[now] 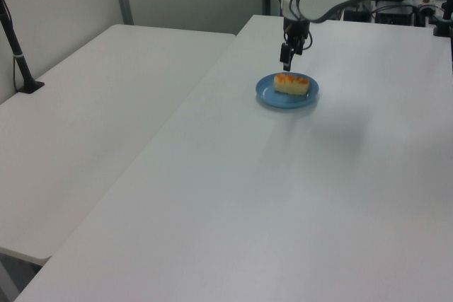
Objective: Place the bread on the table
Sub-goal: 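Lower the gripper over the bread and close on it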
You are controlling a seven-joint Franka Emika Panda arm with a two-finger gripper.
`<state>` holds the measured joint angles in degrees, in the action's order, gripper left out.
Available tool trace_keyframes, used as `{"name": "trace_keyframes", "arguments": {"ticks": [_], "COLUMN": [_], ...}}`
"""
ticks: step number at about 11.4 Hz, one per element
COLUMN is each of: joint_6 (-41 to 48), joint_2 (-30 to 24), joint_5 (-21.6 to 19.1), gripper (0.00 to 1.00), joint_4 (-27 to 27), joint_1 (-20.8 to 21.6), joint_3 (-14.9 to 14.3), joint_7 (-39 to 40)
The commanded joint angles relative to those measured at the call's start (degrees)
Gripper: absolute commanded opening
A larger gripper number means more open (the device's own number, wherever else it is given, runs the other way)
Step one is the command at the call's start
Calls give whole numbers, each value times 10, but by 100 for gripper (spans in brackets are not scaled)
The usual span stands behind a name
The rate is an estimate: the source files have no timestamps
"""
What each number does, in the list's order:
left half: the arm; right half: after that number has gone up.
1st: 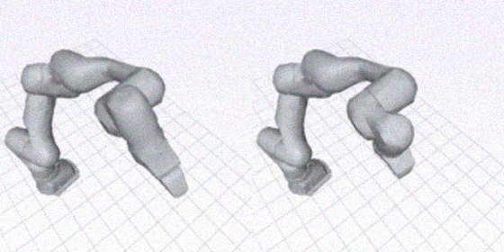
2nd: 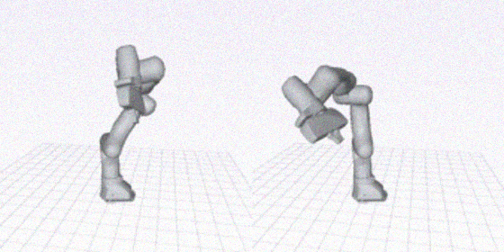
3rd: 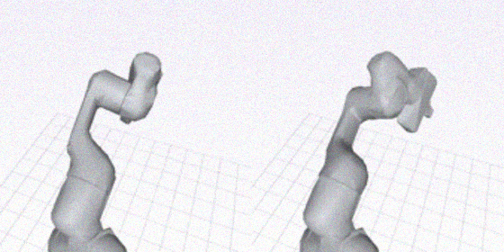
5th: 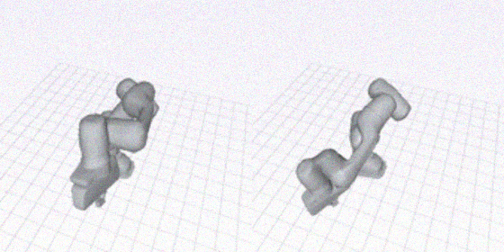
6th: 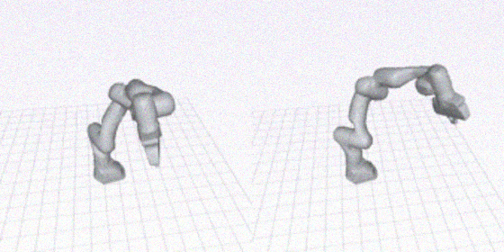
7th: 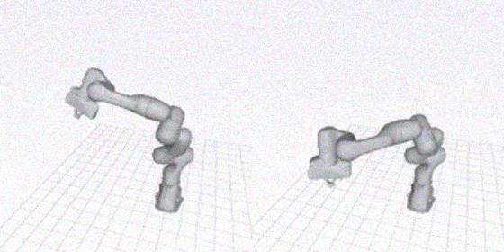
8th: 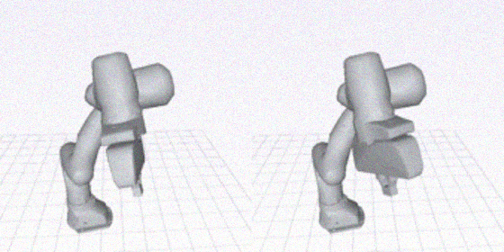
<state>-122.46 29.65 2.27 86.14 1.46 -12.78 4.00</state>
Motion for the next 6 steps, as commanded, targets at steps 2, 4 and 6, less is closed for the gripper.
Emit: {"name": "trace_keyframes", "arguments": {"ticks": [2,4,6], "joint_6": [-9,-43,-52], "joint_2": [16,31,31], "joint_5": [-1,5,5], "gripper": [100,92,87], "joint_4": [30,42,46], "joint_1": [33,32,29], "joint_3": [-22,-22,-28], "joint_7": [0,0,1]}}
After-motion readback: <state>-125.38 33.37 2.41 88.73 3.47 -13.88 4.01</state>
